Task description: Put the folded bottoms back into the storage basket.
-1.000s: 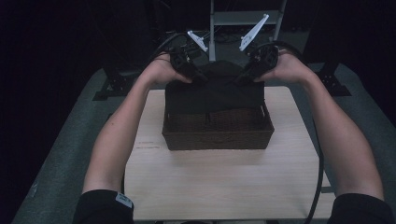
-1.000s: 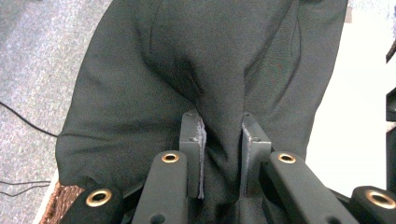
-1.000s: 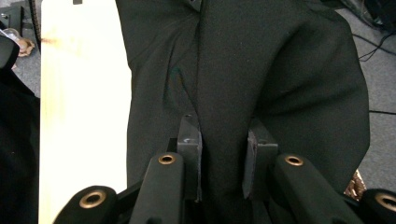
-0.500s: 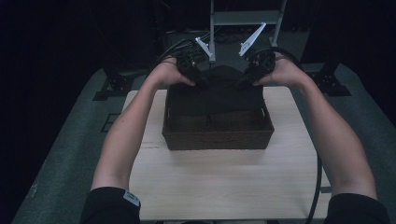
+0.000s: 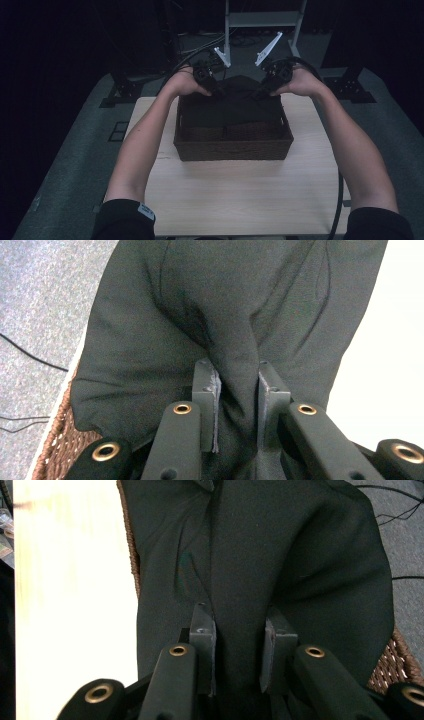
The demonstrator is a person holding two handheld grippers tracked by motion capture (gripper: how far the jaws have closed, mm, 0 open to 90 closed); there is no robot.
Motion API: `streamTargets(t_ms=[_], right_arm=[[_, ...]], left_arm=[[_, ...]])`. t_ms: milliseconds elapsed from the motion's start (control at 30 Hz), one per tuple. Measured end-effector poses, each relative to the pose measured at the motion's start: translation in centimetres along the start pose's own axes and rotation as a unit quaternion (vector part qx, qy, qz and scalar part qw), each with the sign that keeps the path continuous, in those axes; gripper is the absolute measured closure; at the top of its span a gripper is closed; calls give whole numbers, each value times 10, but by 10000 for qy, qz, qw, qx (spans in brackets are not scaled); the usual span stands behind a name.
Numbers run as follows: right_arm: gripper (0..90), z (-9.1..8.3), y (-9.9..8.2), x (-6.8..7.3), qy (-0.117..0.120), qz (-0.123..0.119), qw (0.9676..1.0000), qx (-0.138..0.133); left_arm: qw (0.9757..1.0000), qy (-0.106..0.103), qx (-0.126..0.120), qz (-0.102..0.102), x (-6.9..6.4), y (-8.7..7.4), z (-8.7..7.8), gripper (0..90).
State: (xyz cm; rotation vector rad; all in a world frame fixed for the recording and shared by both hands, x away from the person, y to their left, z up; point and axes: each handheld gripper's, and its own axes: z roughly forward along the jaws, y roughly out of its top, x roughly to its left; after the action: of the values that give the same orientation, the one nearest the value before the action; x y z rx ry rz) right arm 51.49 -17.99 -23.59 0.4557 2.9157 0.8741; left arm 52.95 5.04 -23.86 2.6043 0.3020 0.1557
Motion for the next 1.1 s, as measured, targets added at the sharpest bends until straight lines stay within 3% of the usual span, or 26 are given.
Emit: streamTargets(t_ms=[233,500,1100], right_arm=[[716,8,-2,-2,-7,28,9999,121],[715,17,-10,-8,26,122,9999,-6],[714,36,-12,-12,72,170,9998,96]], left_arm=[[10000,-16,37,-34,1,-5,10,750],[10000,41,84,19,3,-6,16,750],[10000,44,13,-51,6,-22,31,750]])
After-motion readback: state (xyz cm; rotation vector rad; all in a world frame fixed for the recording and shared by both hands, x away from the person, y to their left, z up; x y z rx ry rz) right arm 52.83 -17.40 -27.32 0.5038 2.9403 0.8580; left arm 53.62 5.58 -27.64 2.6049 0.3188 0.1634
